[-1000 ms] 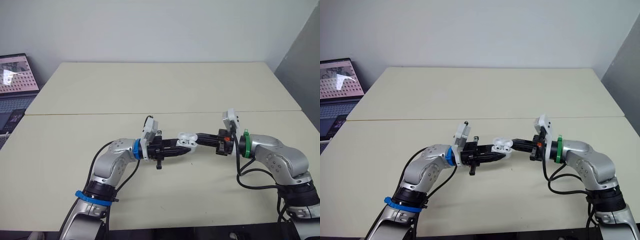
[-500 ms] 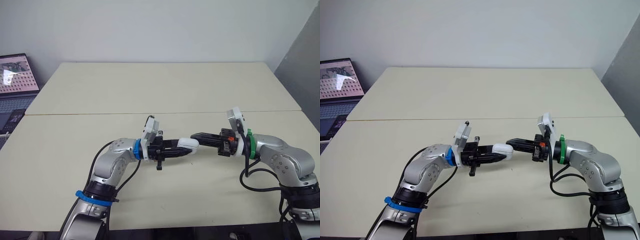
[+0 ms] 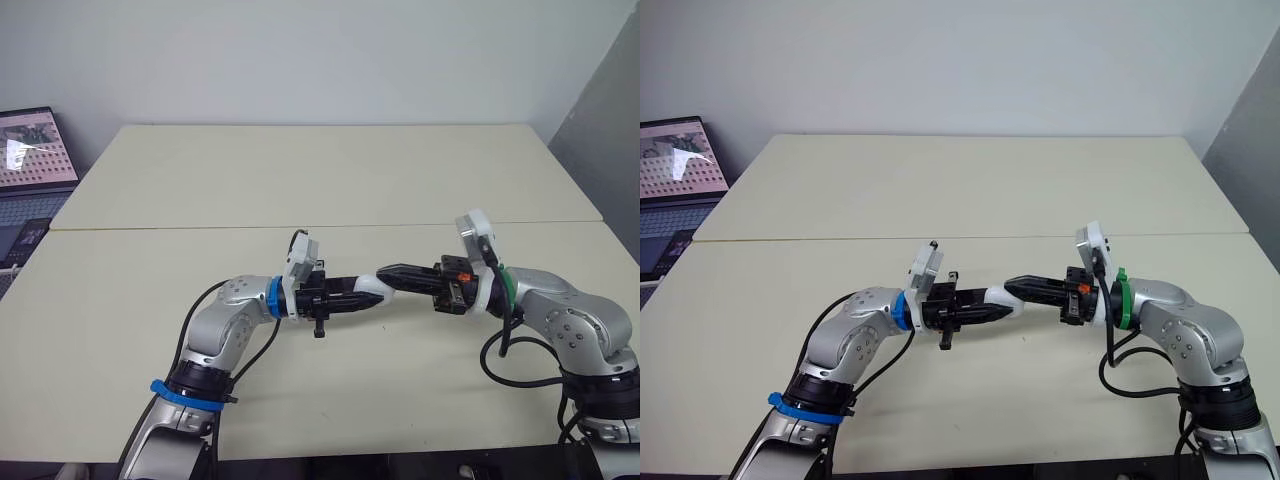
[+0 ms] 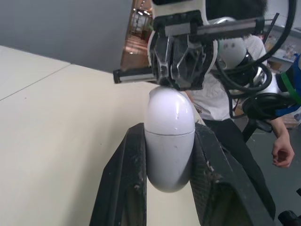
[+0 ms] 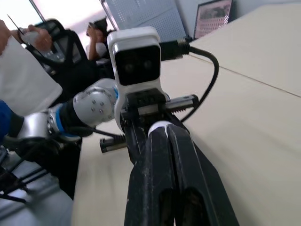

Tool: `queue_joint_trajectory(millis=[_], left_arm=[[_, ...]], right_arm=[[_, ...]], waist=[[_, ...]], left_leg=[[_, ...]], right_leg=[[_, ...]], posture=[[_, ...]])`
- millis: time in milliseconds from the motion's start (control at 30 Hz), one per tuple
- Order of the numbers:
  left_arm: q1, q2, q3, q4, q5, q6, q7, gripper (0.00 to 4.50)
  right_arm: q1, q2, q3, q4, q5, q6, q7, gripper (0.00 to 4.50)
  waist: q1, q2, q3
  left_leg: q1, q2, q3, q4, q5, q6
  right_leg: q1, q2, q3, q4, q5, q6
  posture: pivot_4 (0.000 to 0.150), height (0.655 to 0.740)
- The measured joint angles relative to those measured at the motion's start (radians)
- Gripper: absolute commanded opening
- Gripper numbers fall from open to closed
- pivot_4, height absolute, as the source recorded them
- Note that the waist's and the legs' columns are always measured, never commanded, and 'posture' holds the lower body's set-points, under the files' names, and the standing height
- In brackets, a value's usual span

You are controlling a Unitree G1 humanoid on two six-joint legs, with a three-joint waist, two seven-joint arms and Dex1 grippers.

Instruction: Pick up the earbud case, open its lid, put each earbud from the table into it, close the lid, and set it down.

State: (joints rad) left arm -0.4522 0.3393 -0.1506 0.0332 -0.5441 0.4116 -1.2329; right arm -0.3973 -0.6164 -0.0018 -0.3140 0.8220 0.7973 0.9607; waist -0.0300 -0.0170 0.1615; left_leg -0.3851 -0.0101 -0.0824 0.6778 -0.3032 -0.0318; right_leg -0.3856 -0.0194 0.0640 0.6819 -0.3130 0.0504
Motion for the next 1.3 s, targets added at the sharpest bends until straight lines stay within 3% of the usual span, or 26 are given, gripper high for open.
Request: queue_joint_trajectory(millis=[133,333,500,733,933,1300], left_arm=[[0.002,0.0,0.0,0.004,0.001,0.0,0.005,0.8],[-0.004,0.0,0.0,0.01,0.064,0.019,0.123,0.8],[-0.039,0.024,-0.02,0.015,0.101,0.153,0.211,0.8],[-0.055,0.114,-0.097,0.02,0.096,0.399,0.191,0.8],[-0.127,0.101,-0.144,0.1,0.155,0.343,0.19,0.8],[-0.083,0.125,-0.097,0.124,0.196,0.153,0.184,4.36]], right_arm=[[0.004,0.004,0.002,0.0,-0.012,-0.008,-0.001,0.05],[0.039,0.018,-0.037,0.009,-0.016,-0.029,-0.036,0.05],[0.163,-0.014,-0.066,0.007,-0.112,-0.126,-0.058,0.05],[0.348,-0.062,-0.097,0.02,-0.264,-0.294,-0.052,0.05],[0.434,-0.027,-0.108,0.025,-0.304,-0.376,-0.078,0.05],[0.538,-0.01,-0.155,0.046,-0.357,-0.506,-0.089,0.0]], waist=[[0.0,0.0,0.0],[0.001,0.0,0.0],[0.002,0.0,0.0],[0.001,0.0,0.0],[0.003,0.0,0.0],[0.001,0.0,0.0]], left_leg=[[0.0,0.0,0.0,0.0,0.0,0.0],[0.0,0.0,0.0,0.0,0.0,0.0],[0.0,-0.001,0.0,0.0,0.0,0.0],[0.0,0.0,0.0,0.0,0.0,0.0],[0.001,-0.001,0.001,0.0,0.0,0.0],[0.003,-0.001,0.0,0.0,0.0,0.0]], right_leg=[[0.0,0.0,0.0,0.0,0.0,0.0],[0.0,0.0,0.0,0.0,0.0,0.0],[0.0,0.0,0.0,0.0,0.0,0.0],[0.0,0.0,0.0,0.001,0.0,0.0],[0.002,0.0,0.001,0.0,0.0,0.0],[0.003,0.0,0.001,0.0,0.0,0.0]], posture=[[0.15,0.74],[0.15,0.74],[0.15,0.74],[0.15,0.74],[0.15,0.74],[0.15,0.74]])
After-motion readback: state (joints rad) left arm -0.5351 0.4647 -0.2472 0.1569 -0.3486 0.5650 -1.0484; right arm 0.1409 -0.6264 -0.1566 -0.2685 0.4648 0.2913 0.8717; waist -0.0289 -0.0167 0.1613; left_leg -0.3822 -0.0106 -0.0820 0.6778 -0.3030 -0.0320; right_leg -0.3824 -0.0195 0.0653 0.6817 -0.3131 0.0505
